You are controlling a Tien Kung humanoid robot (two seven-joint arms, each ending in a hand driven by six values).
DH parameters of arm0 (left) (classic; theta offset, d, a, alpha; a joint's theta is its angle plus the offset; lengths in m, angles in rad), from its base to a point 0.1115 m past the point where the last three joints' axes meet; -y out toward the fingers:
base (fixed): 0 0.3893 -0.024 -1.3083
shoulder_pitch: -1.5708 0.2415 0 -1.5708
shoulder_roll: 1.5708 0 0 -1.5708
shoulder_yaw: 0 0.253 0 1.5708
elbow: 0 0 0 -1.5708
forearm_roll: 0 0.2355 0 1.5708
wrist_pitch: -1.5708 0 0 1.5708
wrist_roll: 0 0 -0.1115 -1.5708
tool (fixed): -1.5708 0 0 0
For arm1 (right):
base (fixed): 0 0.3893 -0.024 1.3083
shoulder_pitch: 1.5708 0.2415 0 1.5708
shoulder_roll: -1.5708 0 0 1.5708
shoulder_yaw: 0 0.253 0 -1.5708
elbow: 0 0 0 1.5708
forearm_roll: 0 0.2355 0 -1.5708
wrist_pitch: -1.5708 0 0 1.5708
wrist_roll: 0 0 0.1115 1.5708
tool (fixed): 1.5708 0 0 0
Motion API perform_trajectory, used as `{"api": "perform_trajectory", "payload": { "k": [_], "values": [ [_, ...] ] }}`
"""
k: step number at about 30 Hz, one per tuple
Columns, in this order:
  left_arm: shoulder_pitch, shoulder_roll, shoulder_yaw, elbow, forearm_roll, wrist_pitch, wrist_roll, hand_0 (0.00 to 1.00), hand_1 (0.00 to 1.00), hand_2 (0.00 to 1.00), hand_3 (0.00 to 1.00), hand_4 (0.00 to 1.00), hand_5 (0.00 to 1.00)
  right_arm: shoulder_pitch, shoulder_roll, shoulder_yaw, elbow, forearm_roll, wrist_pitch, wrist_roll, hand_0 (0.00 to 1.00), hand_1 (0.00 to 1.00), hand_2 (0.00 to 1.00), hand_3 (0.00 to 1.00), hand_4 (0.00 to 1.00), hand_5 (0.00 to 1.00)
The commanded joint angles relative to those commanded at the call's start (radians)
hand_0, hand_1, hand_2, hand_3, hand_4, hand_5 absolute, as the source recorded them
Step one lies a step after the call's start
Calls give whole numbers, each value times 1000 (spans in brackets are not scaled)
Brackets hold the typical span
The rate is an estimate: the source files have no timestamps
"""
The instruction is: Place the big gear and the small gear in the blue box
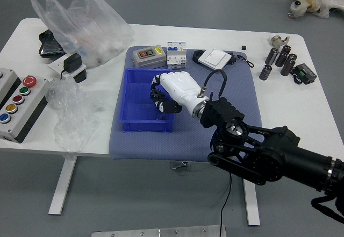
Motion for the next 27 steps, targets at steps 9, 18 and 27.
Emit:
{"api": "perform_trajectory", "payload": {
  "k": [9, 18, 27],
  "values": [
    [0, -1, -1, 0, -1, 0, 0, 621, 518, 517, 659, 697, 275, -7, 0, 19, -5, -18, 16, -14, 753, 841, 900, 895, 521, 250],
    [2, -3, -3, 0, -2, 0, 0, 620, 518, 517, 659, 697, 276, -38, -16, 119, 8, -12, -50, 20, 766, 854, 925, 955, 635, 259],
    [0, -4, 1, 0, -13, 1, -5, 620, 520, 517, 660, 697, 274, -201, -121, 372, 132, 245, -219, 215, 750, 841, 901, 925, 655, 276]
  ]
}}
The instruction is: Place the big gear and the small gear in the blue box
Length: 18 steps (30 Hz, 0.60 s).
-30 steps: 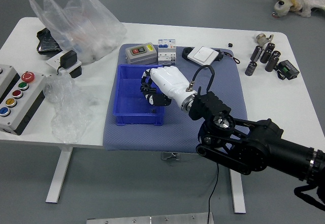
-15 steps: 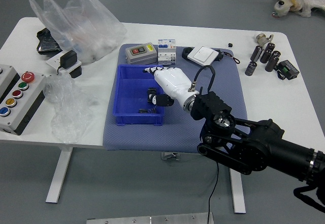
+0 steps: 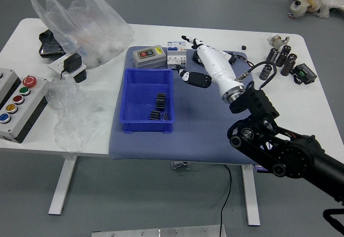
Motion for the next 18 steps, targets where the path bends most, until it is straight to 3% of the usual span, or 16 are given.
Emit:
{"api": "perform_trajectory", "payload": {
  "k": [1, 6, 7, 12, 13, 18],
  "values": [
    [0, 0, 0, 0, 0, 0, 0, 620, 518, 517, 659, 696, 276, -27, -11, 40, 21, 42, -6, 35, 720, 770, 811, 823, 697, 325],
    [-1, 2, 2, 0, -3, 0, -4, 620, 518, 517, 659, 696, 276, -154, -42, 226, 66, 231, 29, 197, 720, 770, 811, 823, 697, 325],
    [-1, 2, 4, 0, -4, 0, -5, 620, 519, 517, 660, 697, 275, -178, -45, 259, 68, 267, 39, 225, 715, 739, 772, 739, 718, 399],
    [-5, 4, 44, 0, -37, -4, -31, 620, 519, 517, 660, 697, 275, -319, -43, 434, 57, 477, 118, 371, 715, 739, 772, 739, 718, 399],
    [-6, 5, 54, 0, -46, -4, -37, 621, 519, 517, 661, 696, 275, -337, -40, 454, 53, 505, 128, 388, 719, 736, 767, 731, 738, 441],
    [-18, 7, 126, 0, -105, -9, -81, 621, 519, 517, 661, 696, 275, -435, -23, 573, 28, 694, 164, 470, 719, 736, 767, 731, 738, 441]
  ]
}}
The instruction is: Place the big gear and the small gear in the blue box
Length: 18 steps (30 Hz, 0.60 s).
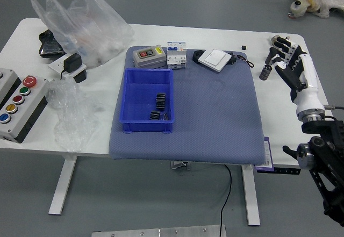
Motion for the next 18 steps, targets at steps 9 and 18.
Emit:
{"api": "perform_trajectory", "payload": {
  "k": [9, 18],
  "values": [
    [-24, 0, 67, -6, -40, -3, -25, 621, 520, 517, 661, 696, 275, -21, 11, 100, 13, 231, 5, 10, 722, 726, 759, 716, 775, 523],
    [-38, 5, 106, -10, -50, -3, -26, 622, 518, 517, 661, 697, 275, -28, 11, 159, 34, 256, 9, 12, 722, 725, 758, 715, 781, 532]
  ]
}}
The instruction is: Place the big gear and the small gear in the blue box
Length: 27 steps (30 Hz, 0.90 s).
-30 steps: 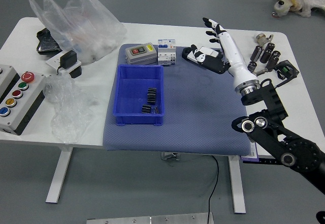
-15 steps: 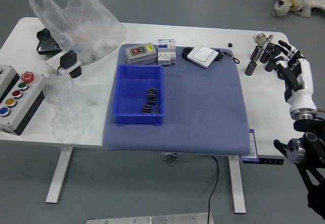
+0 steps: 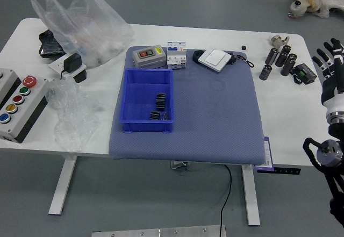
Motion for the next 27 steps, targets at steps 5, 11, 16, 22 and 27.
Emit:
{"api": "perform_trajectory", "payload": {
  "k": [5, 11, 16, 22, 27],
  "values": [
    [-2, 5, 8, 5, 1, 0, 1, 622, 521, 516, 663, 696, 275, -7, 2, 16, 8, 1, 6, 5, 720, 723, 758, 713, 783, 541],
    [-3, 9, 15, 6, -1, 0, 1, 623, 522, 517, 663, 697, 274, -2, 5, 8, 3, 7, 9, 9, 721, 721, 757, 712, 788, 546],
    [-4, 9, 28, 6, -4, -1, 2, 622, 522, 516, 662, 696, 274, -3, 5, 1, 0, 15, 11, 12, 722, 719, 757, 713, 793, 554],
    [-8, 22, 32, 7, -4, -1, 1, 623, 522, 517, 662, 696, 274, -2, 3, -2, -4, 18, 11, 11, 723, 719, 757, 712, 794, 560],
    [-10, 25, 20, 0, -1, 0, 0, 623, 523, 517, 664, 697, 274, -2, 5, 5, -2, 13, 10, 10, 723, 719, 756, 713, 797, 569]
  ]
}}
